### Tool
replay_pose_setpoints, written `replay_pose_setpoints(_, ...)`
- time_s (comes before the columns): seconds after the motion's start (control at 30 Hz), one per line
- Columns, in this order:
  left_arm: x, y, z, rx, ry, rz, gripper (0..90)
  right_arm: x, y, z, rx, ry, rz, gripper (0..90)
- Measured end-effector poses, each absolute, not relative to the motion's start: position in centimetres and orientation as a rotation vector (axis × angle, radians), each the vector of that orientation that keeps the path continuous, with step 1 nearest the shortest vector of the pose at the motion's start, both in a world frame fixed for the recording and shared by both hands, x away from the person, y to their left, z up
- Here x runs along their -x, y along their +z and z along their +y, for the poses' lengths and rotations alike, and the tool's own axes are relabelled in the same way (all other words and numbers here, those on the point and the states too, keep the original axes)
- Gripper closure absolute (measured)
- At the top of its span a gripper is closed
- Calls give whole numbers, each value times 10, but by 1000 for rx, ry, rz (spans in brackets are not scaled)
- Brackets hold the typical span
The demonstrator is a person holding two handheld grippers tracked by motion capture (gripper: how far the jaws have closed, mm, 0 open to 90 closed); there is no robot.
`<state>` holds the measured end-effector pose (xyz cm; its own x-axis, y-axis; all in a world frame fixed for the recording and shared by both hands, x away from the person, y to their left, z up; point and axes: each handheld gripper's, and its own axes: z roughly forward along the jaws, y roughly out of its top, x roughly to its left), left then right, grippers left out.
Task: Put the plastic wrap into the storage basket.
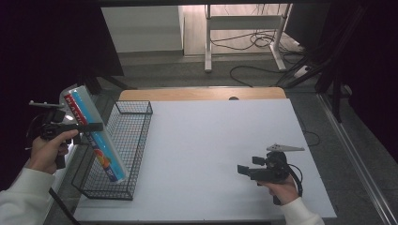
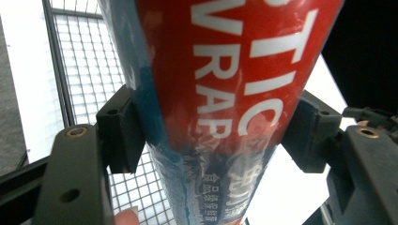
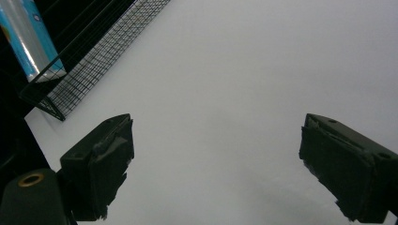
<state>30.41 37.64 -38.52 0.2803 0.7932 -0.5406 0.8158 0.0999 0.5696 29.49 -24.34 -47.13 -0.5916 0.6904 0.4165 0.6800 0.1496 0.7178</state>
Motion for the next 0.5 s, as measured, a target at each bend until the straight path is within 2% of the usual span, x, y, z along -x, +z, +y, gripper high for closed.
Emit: replay_pose_setpoints(0.5,-324,-415,362,-1721,-53,1573,320,-296,-473,-241,-1415,1456,2386,106)
